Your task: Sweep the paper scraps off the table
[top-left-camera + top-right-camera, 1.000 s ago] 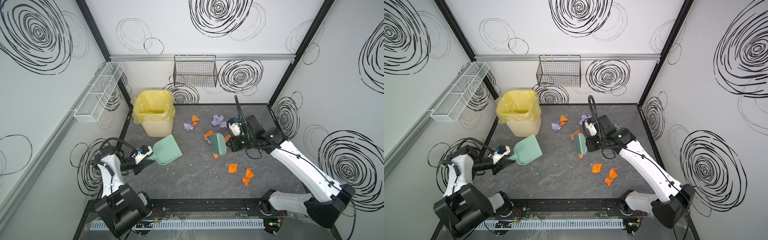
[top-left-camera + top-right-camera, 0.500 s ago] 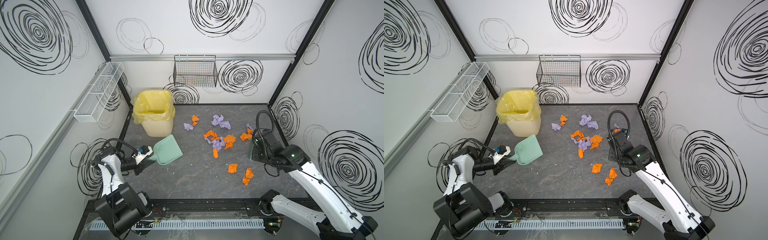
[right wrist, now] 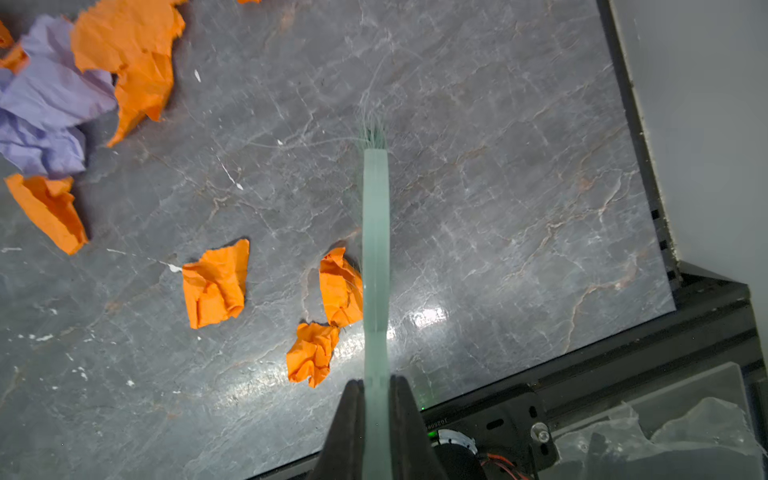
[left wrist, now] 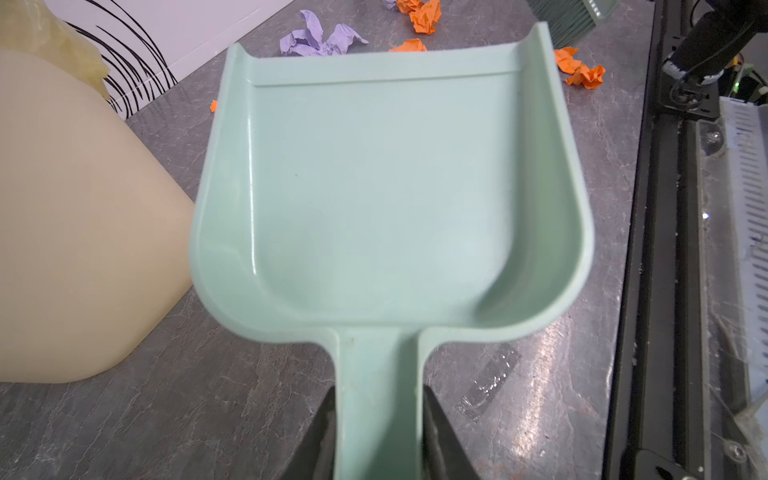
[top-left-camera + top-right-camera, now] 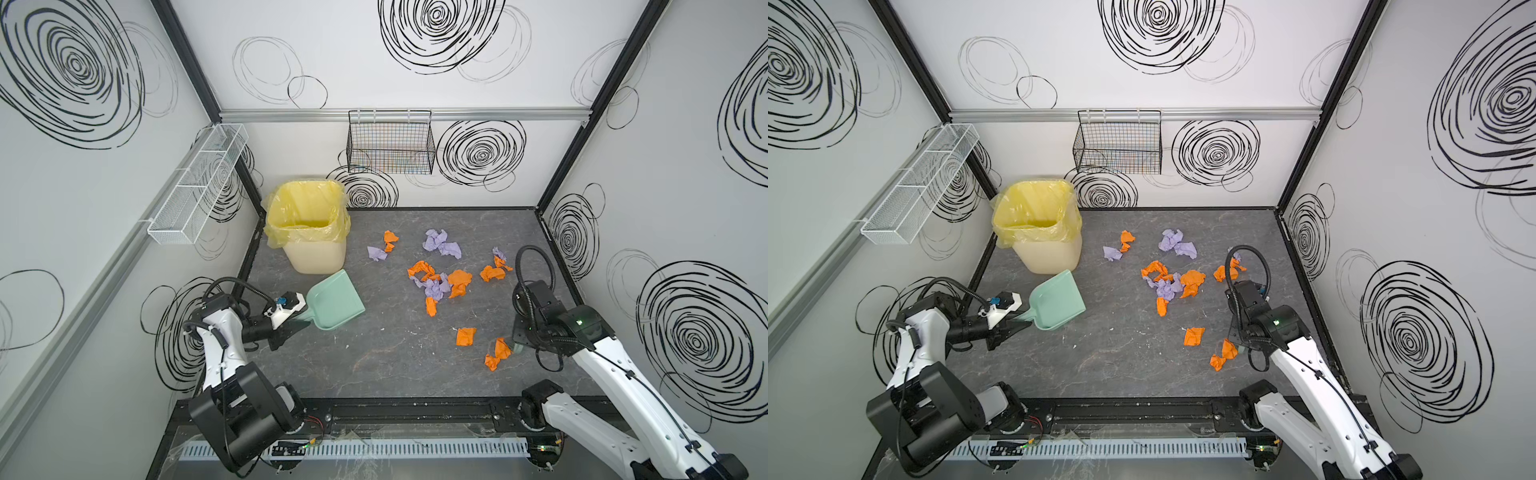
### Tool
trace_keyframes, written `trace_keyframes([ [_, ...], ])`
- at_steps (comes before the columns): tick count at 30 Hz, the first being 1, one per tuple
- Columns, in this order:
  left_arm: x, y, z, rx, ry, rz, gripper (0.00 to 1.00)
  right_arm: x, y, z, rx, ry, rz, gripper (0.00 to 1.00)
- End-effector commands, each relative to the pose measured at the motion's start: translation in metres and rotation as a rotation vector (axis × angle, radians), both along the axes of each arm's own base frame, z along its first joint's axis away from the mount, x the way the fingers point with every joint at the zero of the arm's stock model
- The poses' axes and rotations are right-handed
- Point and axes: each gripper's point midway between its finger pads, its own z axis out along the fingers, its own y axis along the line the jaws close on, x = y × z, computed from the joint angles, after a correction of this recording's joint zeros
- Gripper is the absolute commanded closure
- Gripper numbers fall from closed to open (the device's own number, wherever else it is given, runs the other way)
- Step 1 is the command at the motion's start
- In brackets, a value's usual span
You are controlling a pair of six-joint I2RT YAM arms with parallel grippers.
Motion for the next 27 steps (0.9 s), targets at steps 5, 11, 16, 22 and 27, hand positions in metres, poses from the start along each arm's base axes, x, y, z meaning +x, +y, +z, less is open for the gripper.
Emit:
trace_keyframes([
  [5, 0.000, -0.001, -0.001, -0.019, -0.006, -0.003, 1.00, -0.012, 0.017, -0.013, 0.065, 0.115, 0.064, 1.00],
  [11, 0.001, 0.000, -0.001, -0.036, -0.003, -0.003, 1.00, -0.013, 0.046, -0.011, 0.157, 0.146, 0.090, 1.00],
  [16, 0.002, -0.003, 0.003, -0.063, 0.001, -0.011, 1.00, 0.004, 0.083, -0.004, 0.302, 0.108, 0.116, 1.00],
  [22, -0.001, -0.003, 0.003, -0.049, 0.003, -0.018, 1.00, 0.041, 0.109, 0.017, 0.399, -0.051, 0.114, 1.00],
  [27, -0.005, 0.000, 0.002, -0.018, -0.007, -0.007, 1.00, 0.057, 0.092, 0.054, 0.322, -0.164, 0.111, 1.00],
])
